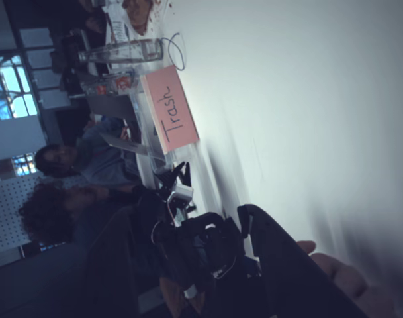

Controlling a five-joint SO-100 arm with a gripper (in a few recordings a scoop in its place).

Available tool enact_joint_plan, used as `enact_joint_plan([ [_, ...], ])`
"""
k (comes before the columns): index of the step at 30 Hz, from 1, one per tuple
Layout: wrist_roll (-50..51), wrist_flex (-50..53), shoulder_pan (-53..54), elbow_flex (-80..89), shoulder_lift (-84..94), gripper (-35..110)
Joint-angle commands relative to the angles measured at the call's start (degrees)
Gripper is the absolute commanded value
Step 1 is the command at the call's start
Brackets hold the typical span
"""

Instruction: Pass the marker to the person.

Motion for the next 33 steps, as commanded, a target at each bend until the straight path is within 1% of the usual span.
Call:
enact_joint_plan([
  [1, 0.0, -0.9, 0.4, -0.4, 2.9, 33],
  [33, -0.2, -2.2, 1.3, 0.4, 3.2, 35],
])
